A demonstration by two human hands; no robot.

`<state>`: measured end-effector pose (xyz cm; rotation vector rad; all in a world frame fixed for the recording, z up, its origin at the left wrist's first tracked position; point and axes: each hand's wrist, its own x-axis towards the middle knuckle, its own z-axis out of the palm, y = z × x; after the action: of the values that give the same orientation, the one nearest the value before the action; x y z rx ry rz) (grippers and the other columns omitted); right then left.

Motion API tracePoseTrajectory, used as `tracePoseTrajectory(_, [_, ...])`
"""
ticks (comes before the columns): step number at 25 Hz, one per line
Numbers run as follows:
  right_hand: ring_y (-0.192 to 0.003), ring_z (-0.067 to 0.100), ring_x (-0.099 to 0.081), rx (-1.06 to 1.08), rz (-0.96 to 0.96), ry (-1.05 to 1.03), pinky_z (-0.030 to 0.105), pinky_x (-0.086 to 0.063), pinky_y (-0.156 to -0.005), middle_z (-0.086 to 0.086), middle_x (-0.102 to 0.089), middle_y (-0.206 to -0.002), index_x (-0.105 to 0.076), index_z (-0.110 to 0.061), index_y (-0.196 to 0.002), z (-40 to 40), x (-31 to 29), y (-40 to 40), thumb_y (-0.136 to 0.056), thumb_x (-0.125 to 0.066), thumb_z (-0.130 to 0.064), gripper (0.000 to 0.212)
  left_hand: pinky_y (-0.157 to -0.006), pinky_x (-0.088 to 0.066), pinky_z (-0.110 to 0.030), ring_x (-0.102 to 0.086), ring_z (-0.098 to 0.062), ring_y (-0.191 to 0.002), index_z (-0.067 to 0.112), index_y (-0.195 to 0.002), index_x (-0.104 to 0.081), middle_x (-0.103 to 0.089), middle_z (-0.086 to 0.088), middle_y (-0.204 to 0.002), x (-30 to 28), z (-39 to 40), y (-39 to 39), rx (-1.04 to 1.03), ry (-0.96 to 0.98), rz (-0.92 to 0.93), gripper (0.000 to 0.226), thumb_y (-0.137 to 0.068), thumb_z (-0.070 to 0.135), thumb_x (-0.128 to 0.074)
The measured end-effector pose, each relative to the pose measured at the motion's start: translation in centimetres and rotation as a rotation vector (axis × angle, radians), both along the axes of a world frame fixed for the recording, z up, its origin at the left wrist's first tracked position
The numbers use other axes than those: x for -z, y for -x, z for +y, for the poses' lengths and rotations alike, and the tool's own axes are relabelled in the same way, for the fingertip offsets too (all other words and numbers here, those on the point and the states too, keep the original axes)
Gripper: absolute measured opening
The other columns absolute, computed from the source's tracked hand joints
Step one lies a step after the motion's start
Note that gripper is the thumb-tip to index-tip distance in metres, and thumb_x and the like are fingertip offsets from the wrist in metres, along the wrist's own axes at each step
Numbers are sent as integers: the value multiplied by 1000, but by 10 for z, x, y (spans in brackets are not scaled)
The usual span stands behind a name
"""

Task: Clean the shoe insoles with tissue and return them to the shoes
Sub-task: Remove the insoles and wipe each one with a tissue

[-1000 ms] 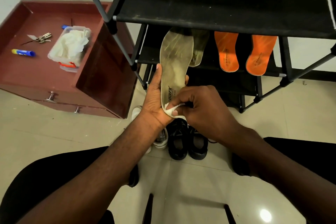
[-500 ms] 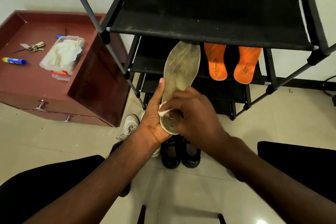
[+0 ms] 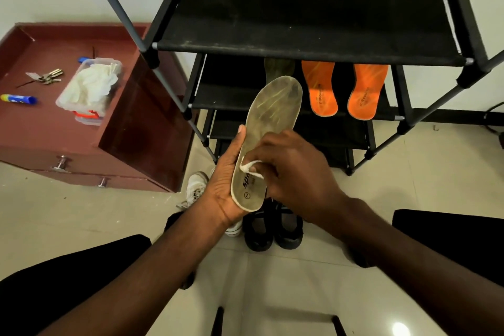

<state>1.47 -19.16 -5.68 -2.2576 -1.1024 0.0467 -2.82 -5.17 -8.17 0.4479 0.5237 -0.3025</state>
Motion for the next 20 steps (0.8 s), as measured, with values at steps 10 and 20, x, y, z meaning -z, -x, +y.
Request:
tracePoseTrajectory(10, [-90,9,-75,304,727,-367,35,-63,-80,-5,-79,-96,-79,-16,-105,-3,-10,-45,-94,-73,-10,14,-104,-48,-47,-63,-30,-118,10,-146,-58,-62,-14,-135,-13,10,-4,20,-129,6,67,-94,53,-58])
tracePoseTrajectory(20, [-97,29,-67,389,1374,-555,43,-51,-85,17,-74,-115,-73,-8,-119,-11,-20,-52,-100,-58,-20,27,-98,-43,-45,-64,-24,-98,11,-119,-70,-67,-9,-111,-10,15,-1,43,-170,-34,55,-93,55,-49])
